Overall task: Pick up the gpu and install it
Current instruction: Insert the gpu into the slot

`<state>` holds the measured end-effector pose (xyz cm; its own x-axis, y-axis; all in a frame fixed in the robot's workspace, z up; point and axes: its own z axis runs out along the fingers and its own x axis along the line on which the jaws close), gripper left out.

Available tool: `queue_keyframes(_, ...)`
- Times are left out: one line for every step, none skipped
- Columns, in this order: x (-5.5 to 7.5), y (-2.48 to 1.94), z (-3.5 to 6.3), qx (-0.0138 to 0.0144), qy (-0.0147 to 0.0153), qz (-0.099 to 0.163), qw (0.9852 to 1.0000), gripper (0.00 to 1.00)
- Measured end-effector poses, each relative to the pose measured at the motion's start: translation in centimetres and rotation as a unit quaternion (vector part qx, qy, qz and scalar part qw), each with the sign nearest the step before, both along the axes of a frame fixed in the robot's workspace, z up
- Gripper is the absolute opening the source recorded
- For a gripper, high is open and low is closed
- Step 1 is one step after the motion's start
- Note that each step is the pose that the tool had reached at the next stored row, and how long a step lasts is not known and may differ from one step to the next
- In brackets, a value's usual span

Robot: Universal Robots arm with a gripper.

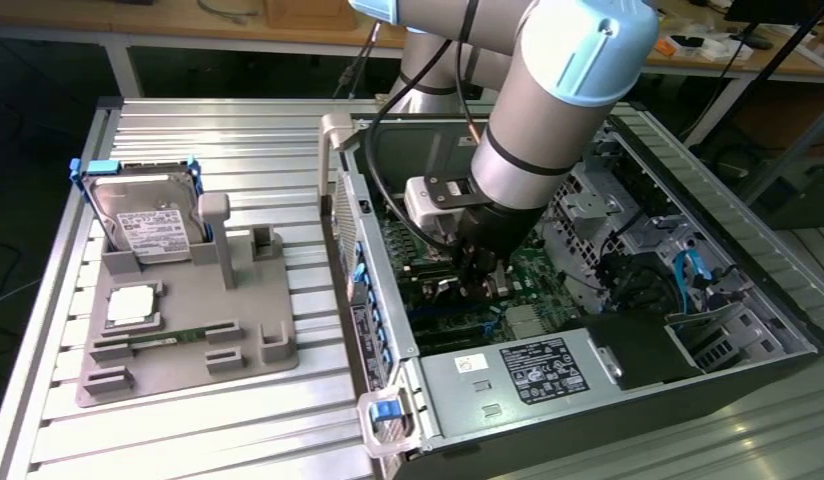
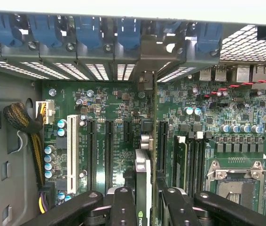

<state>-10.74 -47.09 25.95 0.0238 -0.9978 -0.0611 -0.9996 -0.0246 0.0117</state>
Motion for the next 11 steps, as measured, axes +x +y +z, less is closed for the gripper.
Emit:
queue_keyframes(0.00, 0.00, 0.00, 0.0000, 0.0000, 0.000, 1.0000, 0.27)
queue_keyframes(0.00, 0.00, 0.00, 0.0000, 0.0000, 0.000, 1.0000, 0.27)
queue_keyframes(0.00, 0.00, -0.03, 0.0000, 0.0000, 0.000, 1.0000, 0.27)
queue_keyframes(0.00, 0.00, -0.09, -0.0002, 0.0001, 0.000, 1.0000, 0.27)
queue_keyframes(0.00, -0.01, -0.17, -0.0005, 0.0003, 0.000, 1.0000, 0.27)
queue_keyframes(-0.01, -0.01, -0.27, -0.0006, 0.0003, 0.000, 1.0000, 0.27)
queue_keyframes(-0.01, -0.01, -0.35, -0.0005, 0.0003, 0.000, 1.0000, 0.27)
queue_keyframes(-0.01, -0.01, -0.43, -0.0003, 0.0002, 0.000, 1.0000, 0.27)
queue_keyframes(0.00, 0.00, -0.46, -0.0002, 0.0002, 0.000, 1.0000, 0.27)
queue_keyframes(0.00, 0.00, -0.48, -0.0002, 0.0001, 0.000, 1.0000, 0.27)
queue_keyframes(0.00, 0.00, -0.49, -0.0002, 0.0001, 0.000, 1.0000, 0.27)
